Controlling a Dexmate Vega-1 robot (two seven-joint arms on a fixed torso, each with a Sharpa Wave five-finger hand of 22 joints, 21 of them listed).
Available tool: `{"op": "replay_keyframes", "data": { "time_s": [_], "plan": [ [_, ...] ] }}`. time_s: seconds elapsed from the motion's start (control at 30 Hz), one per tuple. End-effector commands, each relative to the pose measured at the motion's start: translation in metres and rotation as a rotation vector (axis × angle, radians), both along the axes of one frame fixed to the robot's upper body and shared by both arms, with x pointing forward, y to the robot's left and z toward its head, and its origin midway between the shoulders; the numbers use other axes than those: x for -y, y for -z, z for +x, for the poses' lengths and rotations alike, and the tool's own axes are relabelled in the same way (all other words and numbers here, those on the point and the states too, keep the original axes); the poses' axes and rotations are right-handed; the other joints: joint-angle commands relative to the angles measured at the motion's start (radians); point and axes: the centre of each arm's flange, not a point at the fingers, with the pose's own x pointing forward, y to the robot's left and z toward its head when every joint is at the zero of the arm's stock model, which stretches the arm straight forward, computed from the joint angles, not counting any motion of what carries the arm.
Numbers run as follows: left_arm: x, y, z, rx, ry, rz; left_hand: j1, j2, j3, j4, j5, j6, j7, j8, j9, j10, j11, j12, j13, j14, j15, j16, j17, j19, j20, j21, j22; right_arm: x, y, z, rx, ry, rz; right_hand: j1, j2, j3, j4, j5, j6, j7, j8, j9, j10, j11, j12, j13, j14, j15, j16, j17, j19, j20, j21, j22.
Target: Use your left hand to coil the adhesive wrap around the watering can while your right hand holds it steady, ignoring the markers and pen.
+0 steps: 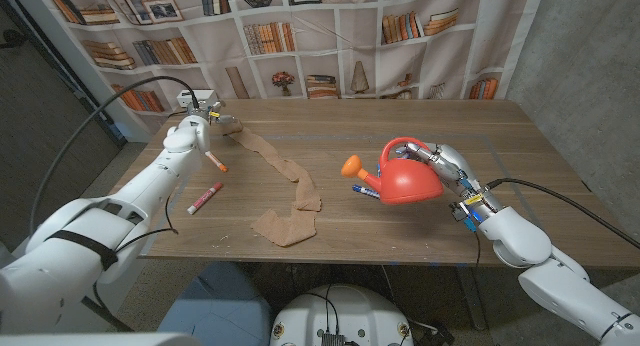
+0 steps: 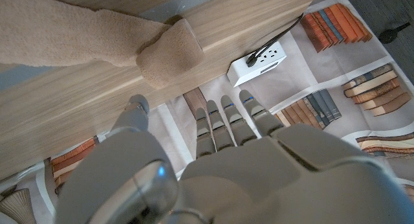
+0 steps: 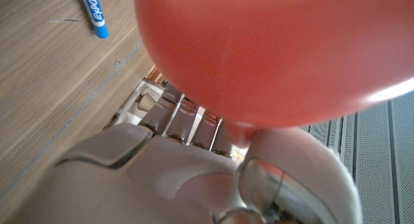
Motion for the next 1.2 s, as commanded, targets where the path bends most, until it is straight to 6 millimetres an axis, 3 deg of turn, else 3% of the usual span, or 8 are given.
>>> {"op": "replay_keyframes", "data": {
  "time_s": [0.03, 0.63, 1.2],
  "plan": [
    [0.004, -0.005, 0.009, -0.017, -0.021, 0.072, 0.01, -0.001, -0.001, -0.003, -0.003, 0.006, -0.008, 0.0, 0.006, 0.004, -0.006, -0.003, 0.003, -0.003, -0.002, 0.0, 0.003, 0.012, -0.002, 0.003, 0.002, -0.002, -0.001, 0.007, -0.01, 0.003, 0.0, 0.001, 0.008, 0.002, -0.002, 0.005, 0.009, 0.0, -0.003, 0.004, 0.007, 0.005, 0.0, 0.002, 0.006, -0.13, -0.003, 0.002, -0.006, -0.057, 0.007, 0.0],
    [0.01, -0.002, 0.026, -0.059, -0.013, 0.152, 0.02, -0.015, -0.017, -0.005, -0.005, 0.018, -0.022, 0.003, 0.006, 0.008, -0.017, -0.007, 0.007, -0.008, -0.006, -0.004, 0.001, 0.012, -0.009, 0.001, 0.003, -0.006, -0.007, 0.011, -0.015, 0.014, -0.015, -0.002, 0.008, 0.004, -0.001, 0.005, 0.007, 0.001, -0.006, 0.004, 0.007, 0.005, -0.003, 0.001, 0.006, -0.13, -0.007, 0.002, -0.011, -0.055, 0.015, -0.008],
    [0.006, -0.002, 0.027, -0.086, -0.022, 0.186, 0.031, -0.016, -0.028, -0.003, -0.005, 0.054, -0.031, 0.019, 0.011, 0.013, -0.023, -0.01, 0.012, -0.012, -0.008, -0.007, 0.002, 0.01, -0.009, -0.002, 0.003, -0.011, -0.007, 0.012, -0.022, 0.012, -0.026, -0.002, 0.008, 0.004, -0.004, 0.005, 0.008, 0.001, -0.008, 0.005, 0.007, 0.006, -0.004, 0.001, 0.008, -0.13, -0.009, 0.001, -0.015, -0.055, 0.023, -0.014]
  ]
}}
